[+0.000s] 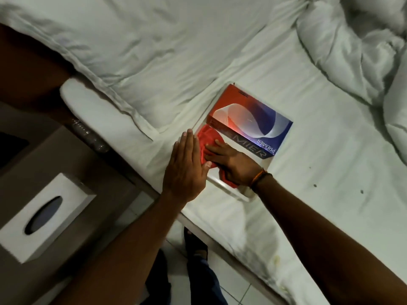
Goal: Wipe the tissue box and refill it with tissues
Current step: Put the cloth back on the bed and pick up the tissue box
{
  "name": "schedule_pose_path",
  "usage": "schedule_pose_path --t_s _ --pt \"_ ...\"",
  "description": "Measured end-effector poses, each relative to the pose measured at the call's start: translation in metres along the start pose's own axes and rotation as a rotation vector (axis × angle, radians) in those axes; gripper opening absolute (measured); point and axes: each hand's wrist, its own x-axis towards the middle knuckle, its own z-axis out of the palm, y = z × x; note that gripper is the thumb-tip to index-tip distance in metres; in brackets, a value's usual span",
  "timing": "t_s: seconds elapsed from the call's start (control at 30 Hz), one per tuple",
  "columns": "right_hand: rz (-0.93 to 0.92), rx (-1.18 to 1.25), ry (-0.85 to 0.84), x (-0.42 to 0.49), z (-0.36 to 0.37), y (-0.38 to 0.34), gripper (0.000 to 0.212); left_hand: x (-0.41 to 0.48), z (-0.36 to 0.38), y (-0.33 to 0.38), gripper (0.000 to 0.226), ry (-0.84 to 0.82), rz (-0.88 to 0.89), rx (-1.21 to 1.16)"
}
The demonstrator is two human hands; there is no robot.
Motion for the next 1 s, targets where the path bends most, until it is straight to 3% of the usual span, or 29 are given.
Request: schedule_pose_path --t_s 0.23,0.43,0.53,0.77,1.0 --pt "0.077 0.078 0.053 -0.004 -0.006 -0.004 0.055 0.001 0.003 0.004 0.070 0.013 -0.002 0.036" --pt "0.303 0.314 0.448 -0.029 -0.033 -0.029 0.045 0.020 -0.013 0.014 0.073 -0.014 0.025 0.020" --pt "0.348 0.326 0.510 -0.048 -0.041 -0.035 0.042 0.037 -0.022 0.024 0.072 0.003 0.080 0.000" --pt "0.365 0.344 0.472 -0.056 -0.042 -0.052 0.043 0.042 -0.045 0.026 0.074 -0.017 0.025 -0.030" --pt "0.114 0.330 0.318 0.032 -0.002 -0.131 0.041 -0.029 -0.065 -0.068 0.076 -0.035 -0.212 0.004"
